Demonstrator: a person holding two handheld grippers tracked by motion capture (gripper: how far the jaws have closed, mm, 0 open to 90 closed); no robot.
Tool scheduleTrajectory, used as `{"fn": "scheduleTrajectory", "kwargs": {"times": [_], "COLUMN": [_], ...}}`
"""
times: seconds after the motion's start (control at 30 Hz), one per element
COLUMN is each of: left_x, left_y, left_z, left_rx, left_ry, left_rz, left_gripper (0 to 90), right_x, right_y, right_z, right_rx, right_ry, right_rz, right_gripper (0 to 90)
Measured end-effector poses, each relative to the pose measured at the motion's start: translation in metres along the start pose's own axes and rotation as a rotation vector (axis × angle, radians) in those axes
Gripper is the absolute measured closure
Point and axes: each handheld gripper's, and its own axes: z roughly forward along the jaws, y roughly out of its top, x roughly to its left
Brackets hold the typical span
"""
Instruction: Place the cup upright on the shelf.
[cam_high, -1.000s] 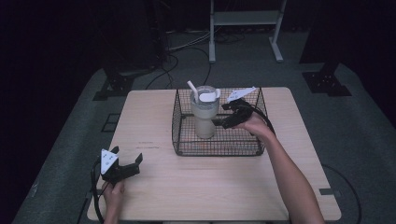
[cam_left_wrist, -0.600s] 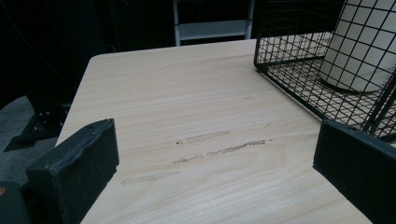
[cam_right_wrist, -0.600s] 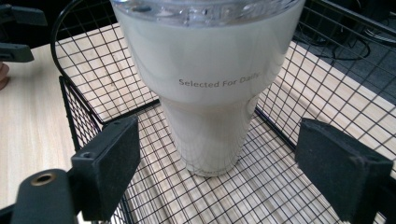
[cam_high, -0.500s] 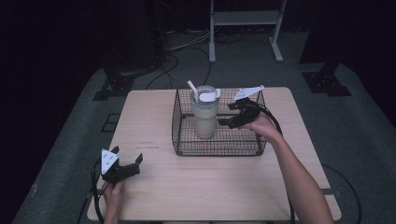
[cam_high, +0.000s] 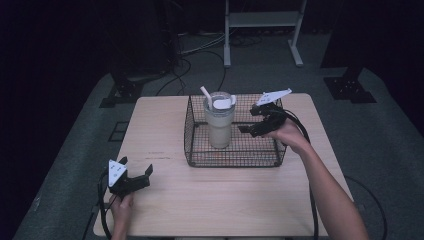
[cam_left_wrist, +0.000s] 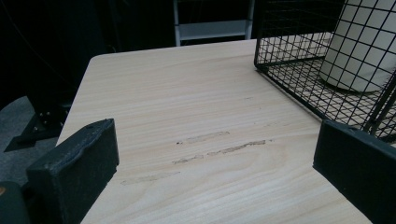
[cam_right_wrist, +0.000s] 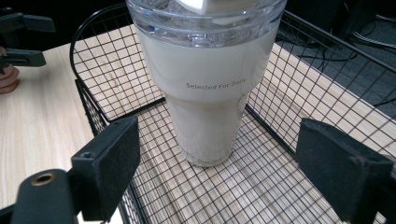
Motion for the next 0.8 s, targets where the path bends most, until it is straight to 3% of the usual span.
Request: {"fn": "scheduleTrajectory", "kwargs": {"times": [0.4,0.8], "left_x": [0.0,0.0], "left_y": [0.0,0.0], "left_z": [0.001,0.001], "left_rx": [-0.002,0.001], "left_ry": [0.001,0.003], "left_rz": [0.0,-0.001], "left_gripper": [0.0,0.0], "right_x": [0.011,0.021], "right_y": [-0.005,-0.026], "right_z": [-0.023,-0.045], "right_rx": [0.013,-0.004], "right_ry": [-0.003,0.019], "right_rz": [-0.041,-0.049], "right_gripper": [13.6,14.0]}}
